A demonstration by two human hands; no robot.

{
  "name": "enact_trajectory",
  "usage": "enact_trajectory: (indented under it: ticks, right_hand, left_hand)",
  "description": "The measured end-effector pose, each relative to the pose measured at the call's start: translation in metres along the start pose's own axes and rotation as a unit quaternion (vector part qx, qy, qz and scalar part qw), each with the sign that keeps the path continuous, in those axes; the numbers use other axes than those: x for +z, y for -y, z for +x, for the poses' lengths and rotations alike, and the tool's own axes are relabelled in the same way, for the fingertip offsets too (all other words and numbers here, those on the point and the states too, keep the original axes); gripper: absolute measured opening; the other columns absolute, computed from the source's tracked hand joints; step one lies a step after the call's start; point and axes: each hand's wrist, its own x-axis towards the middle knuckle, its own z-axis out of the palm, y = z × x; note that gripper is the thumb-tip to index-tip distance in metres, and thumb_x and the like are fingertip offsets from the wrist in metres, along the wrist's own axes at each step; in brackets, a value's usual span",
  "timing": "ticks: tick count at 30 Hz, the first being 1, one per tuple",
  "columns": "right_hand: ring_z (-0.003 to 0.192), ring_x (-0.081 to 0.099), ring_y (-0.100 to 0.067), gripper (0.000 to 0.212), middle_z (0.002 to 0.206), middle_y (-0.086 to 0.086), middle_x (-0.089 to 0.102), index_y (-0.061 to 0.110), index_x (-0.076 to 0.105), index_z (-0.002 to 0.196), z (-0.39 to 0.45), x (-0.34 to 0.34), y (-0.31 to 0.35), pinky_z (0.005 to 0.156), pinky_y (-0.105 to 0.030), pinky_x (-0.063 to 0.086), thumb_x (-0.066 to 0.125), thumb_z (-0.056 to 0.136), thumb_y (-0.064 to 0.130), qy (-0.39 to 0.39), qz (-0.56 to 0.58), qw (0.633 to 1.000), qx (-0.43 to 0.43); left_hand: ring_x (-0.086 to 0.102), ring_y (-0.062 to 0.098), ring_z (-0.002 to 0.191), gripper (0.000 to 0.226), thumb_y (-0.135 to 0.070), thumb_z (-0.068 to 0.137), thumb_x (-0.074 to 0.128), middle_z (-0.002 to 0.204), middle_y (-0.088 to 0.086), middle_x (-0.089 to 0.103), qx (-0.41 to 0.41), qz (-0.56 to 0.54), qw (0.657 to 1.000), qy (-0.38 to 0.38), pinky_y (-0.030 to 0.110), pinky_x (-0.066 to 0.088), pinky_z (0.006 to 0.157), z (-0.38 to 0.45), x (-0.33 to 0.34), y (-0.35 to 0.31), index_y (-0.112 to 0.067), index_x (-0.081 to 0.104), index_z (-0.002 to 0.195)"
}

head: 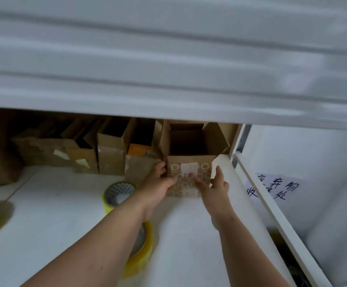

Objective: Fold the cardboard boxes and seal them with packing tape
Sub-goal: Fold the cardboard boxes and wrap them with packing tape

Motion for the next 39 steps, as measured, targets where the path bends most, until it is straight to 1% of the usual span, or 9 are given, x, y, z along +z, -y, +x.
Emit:
enact_trajectory:
  ticks: [2,4,7,9,12,15,21,26,39]
  right_hand:
    - [0.113,0.053,-0.011,0.083,0.132,0.003,0.049,0.031,0.006,0.156,0.007,0.004,0.001,0.096,-0.033,0.043,0.062,0.096,0.018,0.045,0.05,0.998,0.003]
    - [0.105,0.055,-0.004,0.067,0.118,0.014,0.057,0.033,0.022,0.149,0.013,0.007,0.002,0.08,-0.019,0.042,0.056,0.097,0.007,0.097,0.079,0.992,0.013]
    - [0.121,0.052,-0.01,0.052,0.13,0.009,0.058,0.041,0.047,0.132,0.019,0.012,0.005,0.094,-0.023,0.044,0.052,0.097,0.003,0.159,0.044,0.986,0.0]
    - [0.131,0.043,-0.019,0.056,0.143,0.0,0.045,0.031,0.04,0.145,0.022,0.017,0.005,0.111,-0.037,0.036,0.053,0.096,0.005,0.144,0.012,0.99,-0.006]
    - [0.133,0.038,-0.025,0.064,0.147,-0.003,0.031,0.028,0.032,0.151,0.023,0.026,0.0,0.111,-0.041,0.035,0.056,0.095,0.01,0.11,-0.038,0.993,-0.014]
    - [0.132,0.04,-0.028,0.065,0.144,0.0,0.029,0.031,0.038,0.149,0.012,0.033,0.0,0.109,-0.05,0.039,0.063,0.09,0.023,0.057,-0.102,0.992,-0.048]
    - [0.143,0.027,-0.03,0.067,0.158,-0.002,0.022,0.027,0.038,0.149,-0.019,0.054,0.019,0.113,-0.044,0.031,0.065,0.088,0.037,0.01,-0.21,0.971,-0.113]
    - [0.147,0.02,-0.03,0.069,0.161,-0.004,0.016,0.025,0.038,0.149,-0.067,0.105,0.049,0.114,-0.045,0.032,0.065,0.087,0.038,0.028,-0.267,0.95,-0.157]
    - [0.149,0.011,-0.018,0.063,0.162,0.001,0.019,0.027,0.04,0.149,-0.248,0.344,0.075,0.12,-0.031,0.014,0.062,0.091,0.039,0.177,-0.288,0.907,-0.251]
  left_hand:
    - [0.064,0.0,0.103,0.041,-0.014,0.094,0.06,0.104,-0.029,0.068,-0.009,-0.017,1.0,-0.003,0.03,0.047,0.097,0.005,-0.003,0.001,-0.05,0.052,0.112]
    - [0.06,0.0,0.105,0.039,-0.018,0.097,0.058,0.103,-0.031,0.065,-0.014,0.003,1.0,0.002,0.027,0.045,0.094,0.005,-0.004,-0.003,-0.056,0.054,0.104]
    - [0.053,0.007,0.118,0.043,-0.03,0.098,0.057,0.121,-0.025,0.059,-0.005,0.044,0.999,0.006,0.034,0.044,0.099,0.0,-0.003,-0.012,-0.049,0.048,0.136]
    - [0.05,0.009,0.125,0.046,-0.034,0.099,0.056,0.131,-0.022,0.057,0.011,0.074,0.997,0.005,0.034,0.04,0.102,-0.005,-0.005,-0.017,-0.048,0.044,0.14]
    - [0.042,0.011,0.137,0.048,-0.034,0.098,0.058,0.135,-0.025,0.051,0.051,0.142,0.989,-0.009,0.027,0.034,0.102,-0.012,-0.012,-0.019,-0.052,0.039,0.138]
    - [0.023,0.013,0.147,0.069,-0.042,0.096,0.059,0.161,-0.012,0.023,0.067,0.258,0.962,-0.062,0.024,0.024,0.107,-0.019,-0.025,-0.021,-0.037,0.024,0.155]
    - [0.011,0.019,0.151,0.075,-0.05,0.094,0.055,0.165,-0.007,0.01,0.076,0.437,0.891,-0.095,0.042,0.023,0.12,-0.044,-0.068,-0.025,-0.034,0.017,0.157]
    - [0.017,0.023,0.149,0.07,-0.051,0.093,0.053,0.164,-0.004,0.018,0.091,0.541,0.824,-0.145,0.04,0.023,0.117,-0.09,-0.129,-0.021,-0.034,0.024,0.155]
    - [0.01,0.022,0.15,0.066,-0.053,0.094,0.049,0.164,-0.006,0.015,-0.02,0.594,0.765,-0.247,0.044,0.016,0.119,-0.275,-0.385,0.005,-0.038,0.023,0.153]
